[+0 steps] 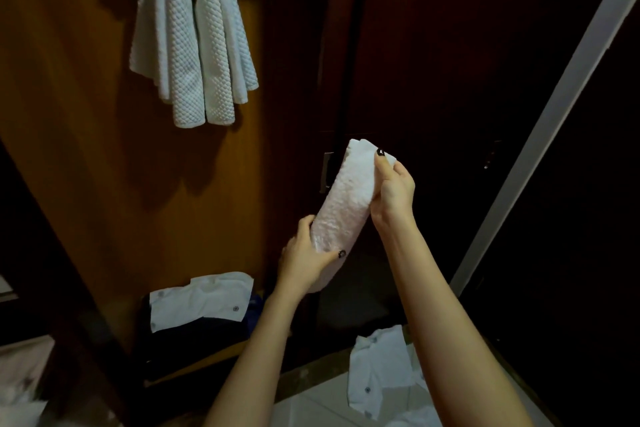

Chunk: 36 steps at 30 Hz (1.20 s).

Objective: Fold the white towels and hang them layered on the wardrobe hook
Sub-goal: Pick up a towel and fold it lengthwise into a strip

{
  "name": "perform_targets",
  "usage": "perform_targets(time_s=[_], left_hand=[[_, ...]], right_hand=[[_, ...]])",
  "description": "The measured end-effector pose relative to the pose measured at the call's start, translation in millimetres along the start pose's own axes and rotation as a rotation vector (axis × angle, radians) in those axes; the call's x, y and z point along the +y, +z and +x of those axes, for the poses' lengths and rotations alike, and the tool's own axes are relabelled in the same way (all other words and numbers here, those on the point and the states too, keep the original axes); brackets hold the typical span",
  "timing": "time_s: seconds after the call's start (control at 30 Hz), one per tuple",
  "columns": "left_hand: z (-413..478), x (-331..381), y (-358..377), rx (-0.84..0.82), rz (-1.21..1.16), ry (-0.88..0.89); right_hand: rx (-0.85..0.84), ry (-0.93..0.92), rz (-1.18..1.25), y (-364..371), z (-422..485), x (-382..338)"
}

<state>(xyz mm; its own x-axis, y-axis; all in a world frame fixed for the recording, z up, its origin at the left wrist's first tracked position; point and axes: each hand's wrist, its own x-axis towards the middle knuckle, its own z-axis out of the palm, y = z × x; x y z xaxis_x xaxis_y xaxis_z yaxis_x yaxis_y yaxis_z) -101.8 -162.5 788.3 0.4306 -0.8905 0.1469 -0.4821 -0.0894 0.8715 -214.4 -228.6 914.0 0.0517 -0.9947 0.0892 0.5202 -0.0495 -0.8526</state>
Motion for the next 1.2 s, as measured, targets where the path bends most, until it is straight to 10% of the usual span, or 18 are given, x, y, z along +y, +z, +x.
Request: perform_targets(time_s=[0.3, 0.6, 0.87, 1.2], left_hand=[[-17.5, -30.9, 8.1, -0.056, -0.26, -0.018], [-36.3, -54.9, -6.1, -0.367, -0.294, -0.04], [-34.6, 9.8, -7.2, -0.183, -0.364, 0.294], [-37.7, 2.1, -10.1, -0.117, -0.536, 0.186]], right_hand=[[0.035, -0.039, 0.028, -10.6, 11.3, -20.1], [-0.291, 0.091, -0.024, -36.6, 19.1, -23.5], [-0.513, 0.066, -0.307, -32.8, 13.5, -17.5], [-0.557, 0.057, -0.303, -40.0, 13.4, -25.3]])
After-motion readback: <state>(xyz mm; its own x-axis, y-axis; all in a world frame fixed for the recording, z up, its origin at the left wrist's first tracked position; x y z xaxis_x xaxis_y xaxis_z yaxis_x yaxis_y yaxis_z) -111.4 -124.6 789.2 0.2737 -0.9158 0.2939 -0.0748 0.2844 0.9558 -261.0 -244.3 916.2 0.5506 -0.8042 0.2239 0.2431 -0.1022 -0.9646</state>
